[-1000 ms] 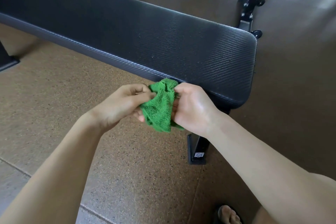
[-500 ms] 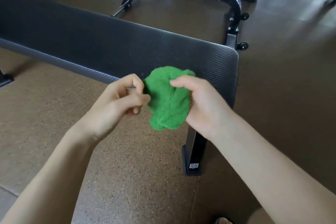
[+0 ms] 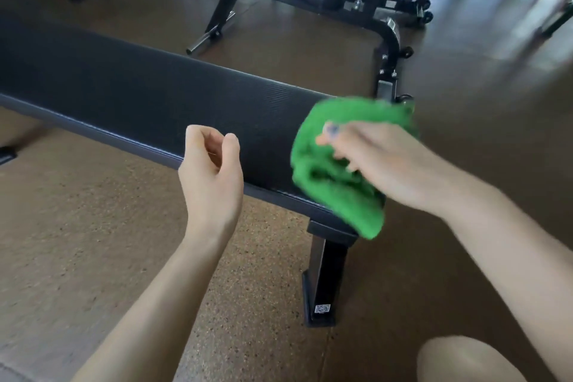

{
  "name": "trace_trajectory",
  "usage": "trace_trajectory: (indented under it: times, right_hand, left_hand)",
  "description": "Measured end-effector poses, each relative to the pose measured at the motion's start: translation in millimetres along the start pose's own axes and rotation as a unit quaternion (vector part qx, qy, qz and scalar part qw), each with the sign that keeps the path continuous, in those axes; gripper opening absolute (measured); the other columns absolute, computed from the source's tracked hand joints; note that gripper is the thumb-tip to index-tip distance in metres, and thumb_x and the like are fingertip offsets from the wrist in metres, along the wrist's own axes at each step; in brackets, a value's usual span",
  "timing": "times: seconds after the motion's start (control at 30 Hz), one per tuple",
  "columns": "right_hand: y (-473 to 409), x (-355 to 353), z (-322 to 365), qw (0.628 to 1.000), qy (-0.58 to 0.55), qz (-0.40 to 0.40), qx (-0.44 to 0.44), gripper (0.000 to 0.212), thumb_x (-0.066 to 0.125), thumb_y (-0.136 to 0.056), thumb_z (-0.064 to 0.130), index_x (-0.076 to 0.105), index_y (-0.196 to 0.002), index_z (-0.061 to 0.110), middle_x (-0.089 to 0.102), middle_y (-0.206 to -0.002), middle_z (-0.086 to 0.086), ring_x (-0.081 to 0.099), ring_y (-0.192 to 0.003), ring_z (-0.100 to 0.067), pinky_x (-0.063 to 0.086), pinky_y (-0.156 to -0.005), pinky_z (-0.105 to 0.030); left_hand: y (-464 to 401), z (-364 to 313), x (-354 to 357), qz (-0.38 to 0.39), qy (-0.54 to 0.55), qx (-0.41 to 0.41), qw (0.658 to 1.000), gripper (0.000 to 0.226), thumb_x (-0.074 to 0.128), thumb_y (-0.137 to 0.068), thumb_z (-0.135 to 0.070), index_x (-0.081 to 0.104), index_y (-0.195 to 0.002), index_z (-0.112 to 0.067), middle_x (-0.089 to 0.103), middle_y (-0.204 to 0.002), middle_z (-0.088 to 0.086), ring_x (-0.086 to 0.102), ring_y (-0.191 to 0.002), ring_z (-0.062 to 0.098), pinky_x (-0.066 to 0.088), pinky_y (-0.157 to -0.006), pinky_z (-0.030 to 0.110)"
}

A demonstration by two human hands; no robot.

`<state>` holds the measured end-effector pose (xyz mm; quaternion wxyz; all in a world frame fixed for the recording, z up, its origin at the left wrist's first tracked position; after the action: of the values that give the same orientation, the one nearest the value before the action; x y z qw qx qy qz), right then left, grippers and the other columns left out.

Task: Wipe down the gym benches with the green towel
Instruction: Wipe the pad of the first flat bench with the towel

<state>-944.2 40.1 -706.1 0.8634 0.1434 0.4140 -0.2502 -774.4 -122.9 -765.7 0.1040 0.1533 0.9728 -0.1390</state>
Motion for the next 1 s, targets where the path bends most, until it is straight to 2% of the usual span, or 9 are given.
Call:
trace_trajectory:
  times: [0.07,0.1,0.17,0.23,0.37,0.57,0.67,0.8,1.0]
  right_hand:
    - [-1.9,32.2,-13.3,0.990,0.139,0.026,-0.026,0.062,0.029,-0.104,0.057,0.071,-0.097,0.011,0.070,-0.103,-0.007,0.062,-0.097,-0.016,0.049,-0.096,-0.042]
    - [-2.9,44.0,-18.8,0.980,0.193,0.020,-0.042,0.059,0.028,-0.104,0.055,0.072,-0.111,0.016,0.069,-0.119,-0.001,0.057,-0.114,-0.017,0.041,-0.108,-0.038]
    - [-5.4,60.7,-29.3,0.971,0.233,0.009,-0.058,0.061,0.027,-0.104,0.055,0.056,-0.142,0.018,0.053,-0.150,-0.001,0.038,-0.145,-0.021,0.024,-0.124,-0.038]
    - [-4.9,73.2,-38.4,0.966,0.254,0.006,-0.055,0.069,0.022,-0.104,0.060,0.039,-0.154,0.016,0.036,-0.164,-0.006,0.022,-0.157,-0.028,0.014,-0.130,-0.044]
    - [-5.4,91.8,-37.3,0.954,0.293,0.027,-0.058,0.089,0.008,-0.098,0.071,0.017,-0.165,0.014,0.016,-0.174,-0.010,0.010,-0.161,-0.030,0.008,-0.131,-0.049]
    - [-59.6,114.8,-12.4,0.952,0.287,0.046,-0.098,0.082,0.007,-0.103,0.063,0.006,-0.167,0.013,0.007,-0.175,-0.012,0.003,-0.162,-0.029,0.002,-0.131,-0.046]
    - [-114.6,133.6,14.2,0.955,0.257,0.052,-0.136,0.075,0.017,-0.107,0.059,0.010,-0.167,0.014,0.011,-0.174,-0.012,0.005,-0.161,-0.031,0.002,-0.131,-0.047]
    - [-158.0,150.1,36.1,0.951,0.246,0.052,-0.182,0.070,0.026,-0.109,0.054,0.016,-0.166,0.015,0.018,-0.173,-0.013,0.010,-0.160,-0.034,0.004,-0.130,-0.048]
    - [-111.9,128.6,13.2,0.956,0.220,0.035,-0.192,0.061,0.024,-0.107,0.044,0.035,-0.162,0.019,0.031,-0.168,-0.017,0.024,-0.157,-0.036,0.014,-0.130,-0.047]
  left_hand:
    - [-1.5,5.7,3.4,-0.019,-0.012,0.001,1.000,0.015,0.054,-0.103,-0.027,0.048,-0.096,-0.016,0.050,-0.076,-0.010,0.046,-0.066,0.001,0.044,-0.068,0.027]
    - [-2.8,8.1,5.7,-0.026,-0.019,0.005,0.999,0.014,0.053,-0.103,-0.027,0.048,-0.097,-0.016,0.050,-0.076,-0.010,0.046,-0.066,0.003,0.044,-0.068,0.030]
    - [-6.2,11.6,10.6,-0.038,-0.032,0.019,0.999,0.014,0.052,-0.103,-0.027,0.047,-0.096,-0.016,0.050,-0.075,-0.009,0.045,-0.066,0.006,0.045,-0.069,0.035]
    - [-11.0,14.3,15.0,-0.051,-0.044,0.039,0.997,0.014,0.051,-0.102,-0.027,0.046,-0.096,-0.017,0.049,-0.075,-0.008,0.046,-0.068,0.011,0.047,-0.070,0.041]
    - [-18.9,23.1,21.9,-0.088,-0.055,0.062,0.993,0.014,0.050,-0.102,-0.026,0.044,-0.094,-0.017,0.046,-0.073,-0.010,0.044,-0.067,0.014,0.046,-0.067,0.044]
    - [-30.7,32.2,20.6,-0.153,-0.049,0.043,0.986,0.014,0.046,-0.102,-0.022,0.044,-0.090,-0.016,0.051,-0.069,-0.020,0.047,-0.063,0.006,0.040,-0.065,0.028]
    - [-42.2,40.8,13.0,-0.198,-0.032,0.003,0.980,0.016,0.041,-0.103,-0.018,0.045,-0.089,-0.012,0.051,-0.068,-0.023,0.046,-0.063,0.001,0.036,-0.064,0.018]
    - [-46.7,46.1,11.5,-0.214,-0.059,-0.036,0.974,0.026,0.036,-0.105,-0.018,0.045,-0.083,-0.007,0.046,-0.067,-0.011,0.043,-0.061,0.002,0.035,-0.062,0.026]
    - [-46.4,46.0,14.5,-0.220,-0.105,-0.124,0.962,0.027,0.035,-0.102,-0.021,0.044,-0.080,-0.009,0.045,-0.061,-0.010,0.039,-0.058,0.008,0.034,-0.063,0.034]
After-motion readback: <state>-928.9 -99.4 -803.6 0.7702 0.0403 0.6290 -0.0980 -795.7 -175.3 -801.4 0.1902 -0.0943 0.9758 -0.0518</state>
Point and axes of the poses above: each hand's wrist, its own y-axis away from the middle knuckle, its own x-axis out of the palm, z = x × y, the point moved 8 cm from there along -y, towards the middle knuckle
